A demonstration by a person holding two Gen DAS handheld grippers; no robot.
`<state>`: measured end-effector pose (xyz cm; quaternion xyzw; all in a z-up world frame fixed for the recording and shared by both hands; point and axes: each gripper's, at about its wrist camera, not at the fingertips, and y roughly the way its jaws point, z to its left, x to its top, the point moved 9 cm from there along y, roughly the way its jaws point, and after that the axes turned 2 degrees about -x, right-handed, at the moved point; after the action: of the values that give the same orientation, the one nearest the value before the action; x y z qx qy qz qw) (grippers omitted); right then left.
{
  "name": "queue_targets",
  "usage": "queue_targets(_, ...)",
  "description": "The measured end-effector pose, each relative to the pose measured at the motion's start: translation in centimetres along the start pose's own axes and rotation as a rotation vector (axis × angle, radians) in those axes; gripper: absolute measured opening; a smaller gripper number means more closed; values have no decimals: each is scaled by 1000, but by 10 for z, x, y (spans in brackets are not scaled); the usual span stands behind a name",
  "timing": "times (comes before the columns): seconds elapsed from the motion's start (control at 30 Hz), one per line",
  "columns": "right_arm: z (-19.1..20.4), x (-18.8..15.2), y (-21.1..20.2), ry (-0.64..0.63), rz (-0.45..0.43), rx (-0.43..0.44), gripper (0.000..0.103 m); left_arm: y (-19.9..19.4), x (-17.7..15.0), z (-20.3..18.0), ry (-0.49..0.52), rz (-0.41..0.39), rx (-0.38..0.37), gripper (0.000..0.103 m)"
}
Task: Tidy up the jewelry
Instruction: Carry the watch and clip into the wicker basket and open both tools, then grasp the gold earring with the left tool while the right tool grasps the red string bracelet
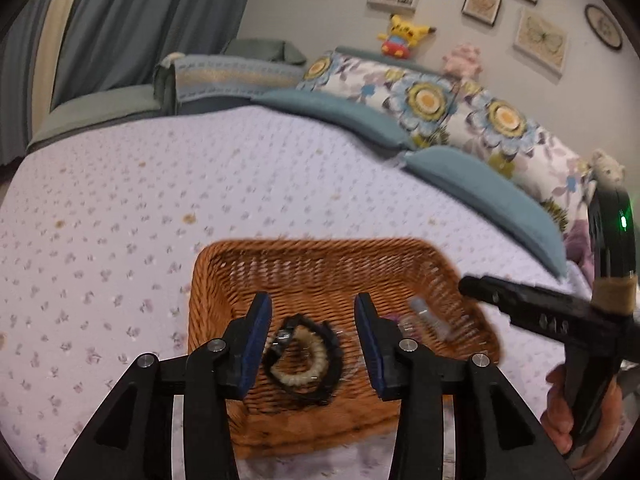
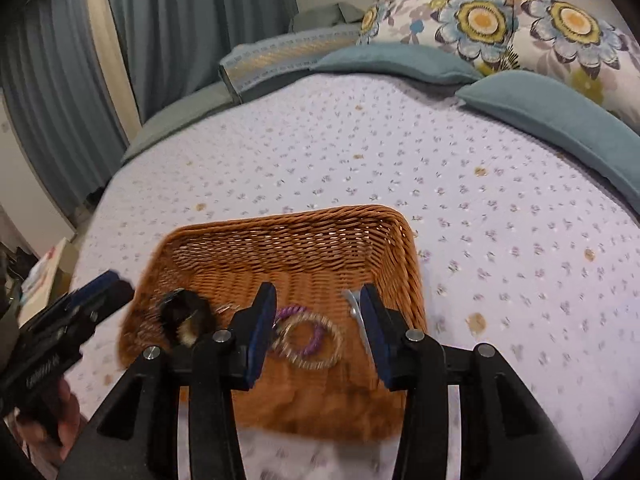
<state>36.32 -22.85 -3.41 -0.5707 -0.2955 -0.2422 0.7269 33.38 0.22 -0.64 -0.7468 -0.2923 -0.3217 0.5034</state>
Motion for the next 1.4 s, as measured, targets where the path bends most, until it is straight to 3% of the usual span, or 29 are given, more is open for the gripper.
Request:
queue_targets(0.23, 16, -40, -68, 0, -3, 75, 47, -61, -6, -35, 31, -32, -81, 44)
queue_targets(0.5, 33, -105, -102, -72, 47, 96, 47, -100, -69, -66, 22, 41, -135, 44)
queue_targets(0.73, 40, -158, -97, -159, 99, 90, 46, -89, -123, -66, 15, 156, -142, 44)
queue_targets(0.87, 32, -183, -81, -186, 141, 75, 31, -71, -150, -70, 26, 222, -182, 44)
queue_targets(0.97, 22, -196, -70, -177, 179, 66, 31, -58, -171, -71, 26, 272, -204, 44)
queue_targets(1.13, 16, -203, -59, -159, 213, 70, 31, -45, -198, -71, 22, 348, -226, 44)
queue_targets(1.4, 26, -208, -45, -179, 238, 62, 31, -38, -205, -85, 75, 361, -214, 44)
